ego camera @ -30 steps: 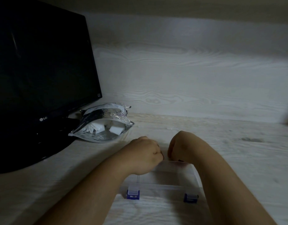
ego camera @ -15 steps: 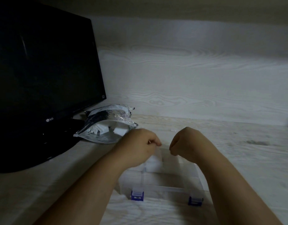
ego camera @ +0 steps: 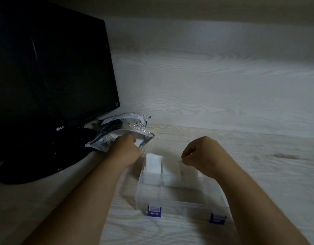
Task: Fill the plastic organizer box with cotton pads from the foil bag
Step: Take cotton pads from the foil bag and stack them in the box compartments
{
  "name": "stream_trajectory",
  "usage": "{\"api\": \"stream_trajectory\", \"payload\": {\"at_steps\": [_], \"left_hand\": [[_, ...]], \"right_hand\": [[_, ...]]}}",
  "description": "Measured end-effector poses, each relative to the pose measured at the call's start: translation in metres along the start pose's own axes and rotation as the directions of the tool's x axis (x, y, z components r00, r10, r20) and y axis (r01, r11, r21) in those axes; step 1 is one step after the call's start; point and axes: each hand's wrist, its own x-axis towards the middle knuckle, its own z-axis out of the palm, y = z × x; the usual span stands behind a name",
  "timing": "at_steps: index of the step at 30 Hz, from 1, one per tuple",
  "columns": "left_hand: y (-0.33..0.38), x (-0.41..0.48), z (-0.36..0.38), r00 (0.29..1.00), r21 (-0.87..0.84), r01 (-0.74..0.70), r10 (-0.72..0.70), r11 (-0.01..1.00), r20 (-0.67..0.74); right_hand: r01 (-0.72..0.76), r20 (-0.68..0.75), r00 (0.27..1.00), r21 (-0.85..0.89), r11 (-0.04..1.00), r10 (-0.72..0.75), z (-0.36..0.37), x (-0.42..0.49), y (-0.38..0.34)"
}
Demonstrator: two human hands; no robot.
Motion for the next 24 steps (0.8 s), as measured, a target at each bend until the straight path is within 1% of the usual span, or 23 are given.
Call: {"api": "stream_trajectory", "payload": {"at_steps": [4, 11, 15, 19, 22, 24], "left_hand": [[-0.003, 0.003, 0.006, 0.998, -0.05, 0.02, -0.017, 0.999, 0.068], [-0.006, 0.008, 0.01, 0.998, -0.158, 0.039, -0.032, 0.987, 0.047], [-0.007, 0.011, 0.011, 0.997, -0.271, 0.06, -0.07, 0.961, -0.027], [-0.003, 0.014, 0.01, 0.984, -0.372, 0.03, -0.093, 0.928, -0.153], [0.0, 0.013, 0.004, 0.956, -0.339, 0.038, -0.133, 0.94, -0.26], [0.003, 0.008, -0.002, 0.941, -0.332, 0.035, -0.144, 0.943, -0.307]], "right_hand": [[0.01, 0.01, 1.0, 0.013, 1.0, -0.01, 0.001, 0.0, 0.001], [0.026, 0.011, 1.0, 0.014, 1.0, -0.026, 0.001, 0.0, 0.001], [0.034, 0.006, 0.999, 0.011, 0.999, -0.034, 0.001, 0.0, 0.001], [0.035, -0.003, 0.999, 0.019, 0.999, -0.034, 0.0, 0.0, 0.001], [0.037, -0.006, 0.999, 0.026, 0.999, -0.037, 0.0, 0.0, 0.001], [0.043, -0.01, 0.999, 0.029, 0.999, -0.043, 0.001, 0.0, 0.001]]}}
